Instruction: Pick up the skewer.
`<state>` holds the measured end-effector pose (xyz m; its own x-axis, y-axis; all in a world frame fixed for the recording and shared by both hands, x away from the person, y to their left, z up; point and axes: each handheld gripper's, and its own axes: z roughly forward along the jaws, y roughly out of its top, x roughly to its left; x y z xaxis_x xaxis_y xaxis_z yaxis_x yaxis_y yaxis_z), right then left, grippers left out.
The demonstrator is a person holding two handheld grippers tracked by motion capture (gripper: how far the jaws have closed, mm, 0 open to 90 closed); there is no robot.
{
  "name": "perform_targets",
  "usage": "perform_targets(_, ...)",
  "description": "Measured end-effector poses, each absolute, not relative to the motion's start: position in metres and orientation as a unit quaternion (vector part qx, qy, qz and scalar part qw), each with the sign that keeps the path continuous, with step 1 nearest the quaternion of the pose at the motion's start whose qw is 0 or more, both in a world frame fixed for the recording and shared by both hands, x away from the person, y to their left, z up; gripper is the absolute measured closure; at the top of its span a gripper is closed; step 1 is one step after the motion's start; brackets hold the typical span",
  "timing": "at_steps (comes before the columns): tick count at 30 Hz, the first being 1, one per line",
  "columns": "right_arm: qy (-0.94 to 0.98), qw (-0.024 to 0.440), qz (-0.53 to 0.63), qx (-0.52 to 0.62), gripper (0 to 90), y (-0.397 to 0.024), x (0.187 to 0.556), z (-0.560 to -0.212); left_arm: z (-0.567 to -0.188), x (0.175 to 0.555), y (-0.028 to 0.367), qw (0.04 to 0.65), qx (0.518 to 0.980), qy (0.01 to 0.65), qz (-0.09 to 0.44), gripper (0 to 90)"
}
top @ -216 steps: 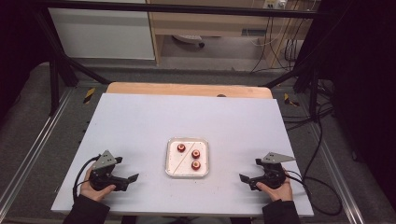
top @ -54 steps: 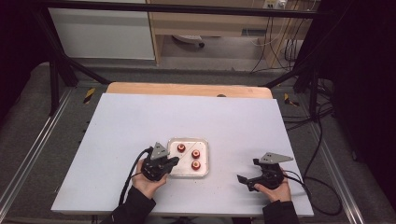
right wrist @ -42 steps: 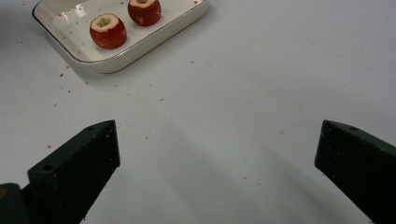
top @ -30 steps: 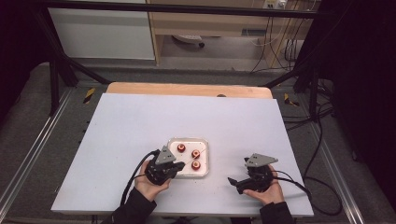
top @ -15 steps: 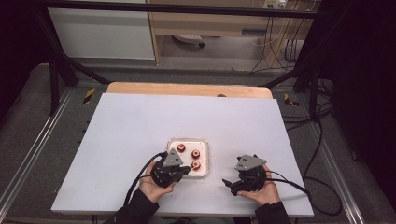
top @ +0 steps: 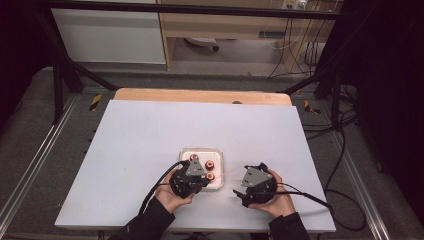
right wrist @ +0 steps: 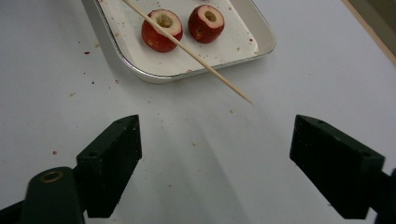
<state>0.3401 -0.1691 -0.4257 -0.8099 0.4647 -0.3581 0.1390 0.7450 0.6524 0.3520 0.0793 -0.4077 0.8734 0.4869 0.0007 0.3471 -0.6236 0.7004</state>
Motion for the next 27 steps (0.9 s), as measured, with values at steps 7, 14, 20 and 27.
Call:
perform_targets(7,0.905,0.274,0.301,0.126,24.9,-0.162,0.341,-0.424,-0.404,0.353,0.068,0.363,0.901,0.220,0.091,88.4)
perform_targets(14,0.916,0.280,0.278,0.069,35.3,-0.154,0.342,-0.423,-0.401,0.354,0.056,0.355,0.907,0.206,0.089,88.4)
perform_targets(20,0.922,0.291,0.256,0.010,45.0,-0.151,0.343,-0.424,-0.400,0.354,0.049,0.352,0.911,0.198,0.085,88.3)
perform_targets(27,0.924,0.303,0.229,-0.039,59.3,-0.149,0.345,-0.425,-0.401,0.352,0.043,0.352,0.913,0.191,0.081,88.4)
